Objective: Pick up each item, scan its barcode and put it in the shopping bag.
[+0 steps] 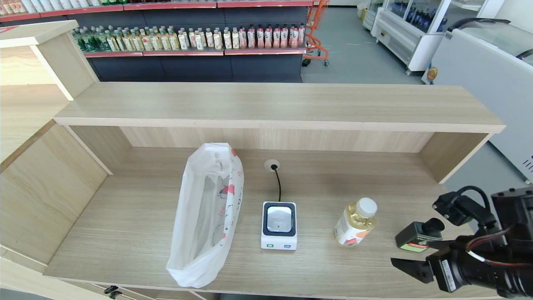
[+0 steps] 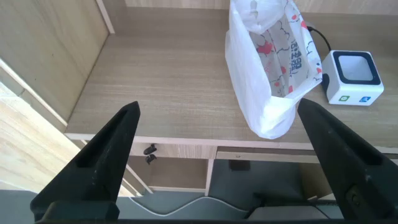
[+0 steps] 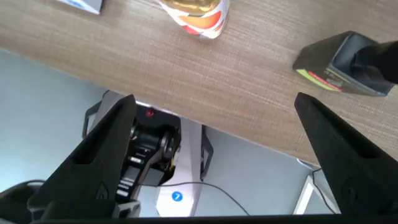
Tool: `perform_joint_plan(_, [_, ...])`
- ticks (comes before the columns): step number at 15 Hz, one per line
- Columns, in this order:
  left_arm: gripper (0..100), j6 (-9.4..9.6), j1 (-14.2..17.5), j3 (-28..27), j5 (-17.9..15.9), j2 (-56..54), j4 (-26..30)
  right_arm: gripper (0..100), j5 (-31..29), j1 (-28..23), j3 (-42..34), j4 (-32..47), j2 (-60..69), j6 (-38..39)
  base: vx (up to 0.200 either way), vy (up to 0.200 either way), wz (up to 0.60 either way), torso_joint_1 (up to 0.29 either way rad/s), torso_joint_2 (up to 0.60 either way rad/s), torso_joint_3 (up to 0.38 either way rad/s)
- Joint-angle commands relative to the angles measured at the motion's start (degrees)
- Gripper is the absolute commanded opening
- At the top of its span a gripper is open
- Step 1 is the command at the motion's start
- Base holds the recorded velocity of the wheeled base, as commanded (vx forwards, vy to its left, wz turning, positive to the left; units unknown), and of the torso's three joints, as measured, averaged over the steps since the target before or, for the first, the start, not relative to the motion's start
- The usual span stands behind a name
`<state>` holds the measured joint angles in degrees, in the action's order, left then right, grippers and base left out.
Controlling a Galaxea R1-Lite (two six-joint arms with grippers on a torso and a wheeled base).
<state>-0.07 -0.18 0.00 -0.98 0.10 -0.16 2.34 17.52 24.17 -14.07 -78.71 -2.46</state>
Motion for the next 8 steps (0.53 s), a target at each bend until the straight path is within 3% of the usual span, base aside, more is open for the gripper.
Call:
perform_joint_plan(1, [100, -0.01, 0.01, 0.00, 0.01, -0.01, -0.02, 100, -4.80, 1.29, -4.84, -13.09, -12.60, -0.09, 0.000, 0.000, 0.00, 0.000, 0.00, 0.000])
perform_joint_plan(8, [100, -0.01, 0.01, 0.00, 0.01, -0.01, -0.02, 100, -8.14, 7.62, -4.57, -29.00, -25.61, 0.00, 0.000, 0.000, 0.00, 0.000, 0.00, 0.000])
